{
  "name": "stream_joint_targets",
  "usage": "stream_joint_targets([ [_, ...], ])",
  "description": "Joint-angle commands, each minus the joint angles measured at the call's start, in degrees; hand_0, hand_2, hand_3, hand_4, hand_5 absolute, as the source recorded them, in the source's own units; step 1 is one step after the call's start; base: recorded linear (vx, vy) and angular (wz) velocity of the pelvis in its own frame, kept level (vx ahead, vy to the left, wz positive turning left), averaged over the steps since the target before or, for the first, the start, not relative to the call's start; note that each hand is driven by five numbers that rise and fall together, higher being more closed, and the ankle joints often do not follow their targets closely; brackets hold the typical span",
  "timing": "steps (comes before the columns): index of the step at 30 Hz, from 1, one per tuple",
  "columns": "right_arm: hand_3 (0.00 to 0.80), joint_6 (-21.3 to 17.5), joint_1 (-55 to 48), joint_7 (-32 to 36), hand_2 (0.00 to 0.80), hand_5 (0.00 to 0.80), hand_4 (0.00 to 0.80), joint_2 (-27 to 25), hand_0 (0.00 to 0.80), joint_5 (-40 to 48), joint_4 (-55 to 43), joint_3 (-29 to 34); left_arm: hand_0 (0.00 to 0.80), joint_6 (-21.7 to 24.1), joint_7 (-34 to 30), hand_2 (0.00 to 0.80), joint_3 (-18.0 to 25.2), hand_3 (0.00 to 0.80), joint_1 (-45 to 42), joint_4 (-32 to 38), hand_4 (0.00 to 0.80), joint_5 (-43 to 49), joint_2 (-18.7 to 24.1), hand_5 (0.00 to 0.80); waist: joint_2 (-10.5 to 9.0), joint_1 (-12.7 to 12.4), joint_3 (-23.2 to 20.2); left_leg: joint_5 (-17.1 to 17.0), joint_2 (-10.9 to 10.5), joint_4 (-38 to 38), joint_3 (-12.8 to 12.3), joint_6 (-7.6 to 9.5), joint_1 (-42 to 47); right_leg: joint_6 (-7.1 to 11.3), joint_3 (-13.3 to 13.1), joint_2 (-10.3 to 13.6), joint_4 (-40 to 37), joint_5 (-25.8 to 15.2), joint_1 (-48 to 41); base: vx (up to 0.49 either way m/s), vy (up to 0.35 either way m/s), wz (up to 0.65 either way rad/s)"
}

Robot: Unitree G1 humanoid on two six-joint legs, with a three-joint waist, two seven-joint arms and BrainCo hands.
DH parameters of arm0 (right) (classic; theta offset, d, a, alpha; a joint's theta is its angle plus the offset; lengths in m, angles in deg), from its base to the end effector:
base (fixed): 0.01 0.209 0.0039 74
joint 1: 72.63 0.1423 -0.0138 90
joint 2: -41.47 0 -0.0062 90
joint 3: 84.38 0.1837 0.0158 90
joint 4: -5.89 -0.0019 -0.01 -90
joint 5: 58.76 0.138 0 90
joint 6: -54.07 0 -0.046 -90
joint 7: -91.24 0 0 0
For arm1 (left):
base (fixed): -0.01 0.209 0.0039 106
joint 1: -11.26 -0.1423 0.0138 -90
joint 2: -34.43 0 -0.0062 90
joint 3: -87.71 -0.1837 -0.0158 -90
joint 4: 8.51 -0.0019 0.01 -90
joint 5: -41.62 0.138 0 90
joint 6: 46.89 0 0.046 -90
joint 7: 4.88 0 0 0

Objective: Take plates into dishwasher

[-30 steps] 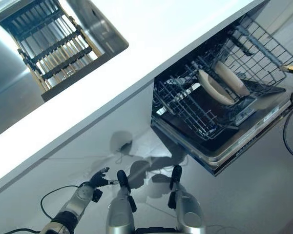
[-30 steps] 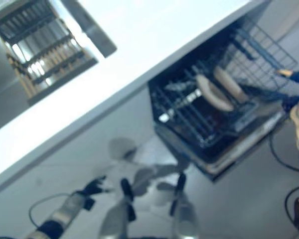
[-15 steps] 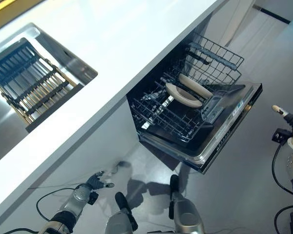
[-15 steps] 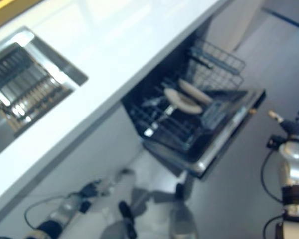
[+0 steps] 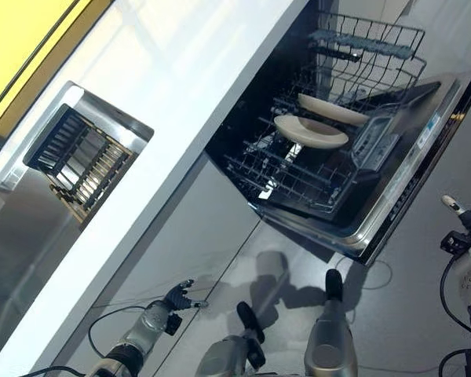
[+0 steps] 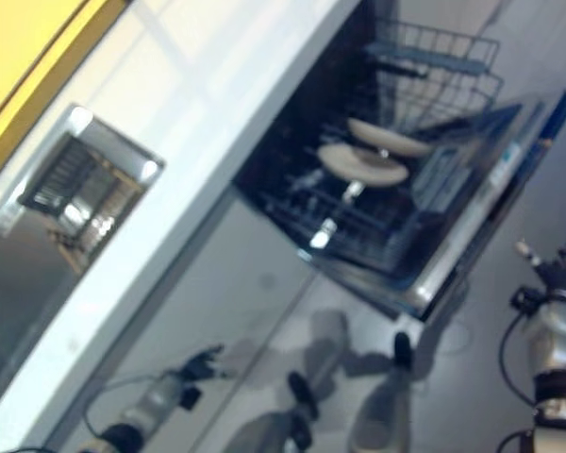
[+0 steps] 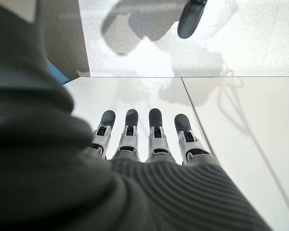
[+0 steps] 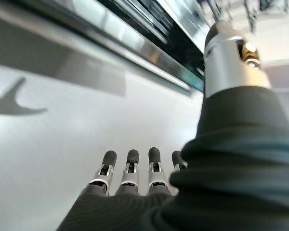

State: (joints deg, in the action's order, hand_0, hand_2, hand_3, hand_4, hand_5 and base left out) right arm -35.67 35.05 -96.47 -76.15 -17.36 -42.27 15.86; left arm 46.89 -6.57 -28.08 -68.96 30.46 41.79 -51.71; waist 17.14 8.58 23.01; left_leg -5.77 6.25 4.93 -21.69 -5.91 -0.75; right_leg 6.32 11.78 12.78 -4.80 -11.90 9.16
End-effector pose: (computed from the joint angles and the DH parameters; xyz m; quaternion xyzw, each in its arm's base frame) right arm 0.2246 -0.3661 0.0855 0.0454 0.0719 -0.3207 0.9434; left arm 0.1756 0.2021 -0.0688 0.2583 0.3457 -0.1478 0.8899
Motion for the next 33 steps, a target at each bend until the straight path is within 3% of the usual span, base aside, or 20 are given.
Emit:
stream_joint_targets([
  [1, 0.0, -3.3, 2.9, 7.7, 0.0, 0.0, 0.0, 1.5, 0.0, 2.0, 2.6, -2.4, 0.0, 0.9, -0.3, 0.0, 0.5, 0.0, 2.8, -2.4, 0.0, -3.3, 1.2, 0.0, -2.74, -1.0, 0.4, -2.8, 2.2, -0.9, 3.4, -2.29, -3.8, -0.45, 1.8, 4.1, 15.4, 13.9, 1.4, -0.031, -0.02, 0.01],
  [6, 0.0, -3.9, 4.0, 15.1, 0.0, 0.0, 0.0, 4.9, 0.0, 4.7, 5.6, -4.9, 0.0, 0.1, -0.3, 0.0, 0.1, 0.0, 3.8, -2.3, 0.0, -2.8, 0.8, 0.0, -2.29, -1.9, 0.6, -3.4, 2.3, -0.5, 4.5, -2.36, -4.3, -0.78, 2.2, 3.6, 16.6, 14.9, 1.7, -0.026, -0.045, 0.06],
  [16, 0.0, -1.4, 7.5, 25.8, 0.0, 0.0, 0.0, 9.7, 0.0, 4.3, 4.5, -10.6, 0.0, 0.2, -1.2, 0.0, -0.2, 0.0, 4.3, -2.9, 0.0, -1.7, -0.3, 0.0, -2.07, -3.3, -0.2, -4.1, 2.5, -0.1, 5.2, -2.59, -4.8, -1.3, 3.3, 2.9, 16.7, 15.4, 1.4, -0.002, -0.005, 0.03],
  [33, 0.0, -0.1, 11.8, 29.0, 0.0, 0.0, 0.0, 15.8, 0.0, 7.5, -6.9, -18.6, 0.0, -0.9, -2.1, 0.0, -0.7, 0.0, 3.7, -2.2, 0.0, 0.0, -1.0, 0.0, -2.79, -5.1, -1.1, -5.1, 2.8, 0.1, 4.9, -2.8, -5.3, -1.37, 5.2, 2.3, 14.8, 14.4, 0.2, 0.0, 0.001, 0.0],
])
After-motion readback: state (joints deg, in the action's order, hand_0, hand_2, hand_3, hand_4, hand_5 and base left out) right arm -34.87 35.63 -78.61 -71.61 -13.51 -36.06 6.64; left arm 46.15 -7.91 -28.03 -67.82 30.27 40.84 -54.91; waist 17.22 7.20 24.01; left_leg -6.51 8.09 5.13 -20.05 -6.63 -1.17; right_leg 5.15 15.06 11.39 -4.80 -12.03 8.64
